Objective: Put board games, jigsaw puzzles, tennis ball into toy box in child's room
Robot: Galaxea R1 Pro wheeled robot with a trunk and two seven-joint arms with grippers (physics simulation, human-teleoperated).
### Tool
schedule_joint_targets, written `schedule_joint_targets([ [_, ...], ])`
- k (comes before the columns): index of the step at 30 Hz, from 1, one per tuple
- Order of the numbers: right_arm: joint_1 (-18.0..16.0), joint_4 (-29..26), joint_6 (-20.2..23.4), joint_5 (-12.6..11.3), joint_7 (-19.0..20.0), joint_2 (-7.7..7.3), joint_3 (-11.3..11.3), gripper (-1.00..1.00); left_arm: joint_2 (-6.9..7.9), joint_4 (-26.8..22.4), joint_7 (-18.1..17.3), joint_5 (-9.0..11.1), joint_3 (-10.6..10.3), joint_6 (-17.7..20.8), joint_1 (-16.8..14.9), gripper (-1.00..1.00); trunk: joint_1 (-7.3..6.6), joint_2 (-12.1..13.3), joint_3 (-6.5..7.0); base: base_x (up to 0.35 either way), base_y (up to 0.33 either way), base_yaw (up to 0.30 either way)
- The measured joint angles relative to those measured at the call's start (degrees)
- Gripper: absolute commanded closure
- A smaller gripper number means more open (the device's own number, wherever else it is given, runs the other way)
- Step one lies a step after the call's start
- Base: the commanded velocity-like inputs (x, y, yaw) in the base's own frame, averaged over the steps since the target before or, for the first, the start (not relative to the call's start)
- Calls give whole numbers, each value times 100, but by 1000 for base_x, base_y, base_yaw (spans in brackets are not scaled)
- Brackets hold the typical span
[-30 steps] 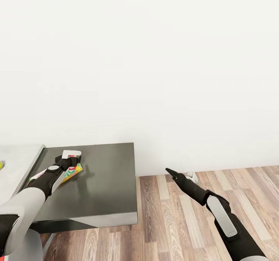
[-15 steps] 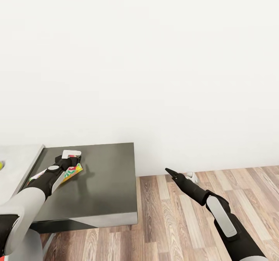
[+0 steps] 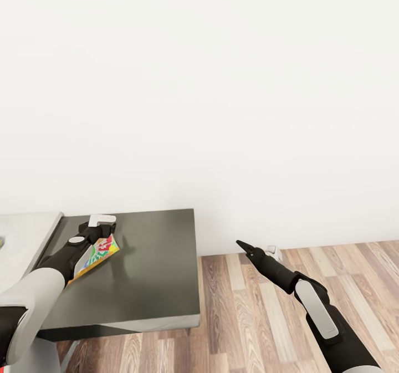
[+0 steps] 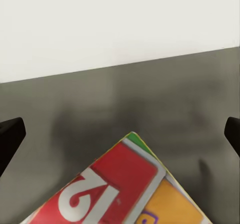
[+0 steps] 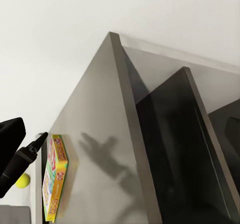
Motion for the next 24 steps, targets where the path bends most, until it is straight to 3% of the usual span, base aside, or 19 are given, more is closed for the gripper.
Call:
schedule_joint_targets([
  [24,-2,0,34,-9,-27,12,19,-100,0,0,0,0,-1,0,0,-100,0,0,0,2,1,0],
])
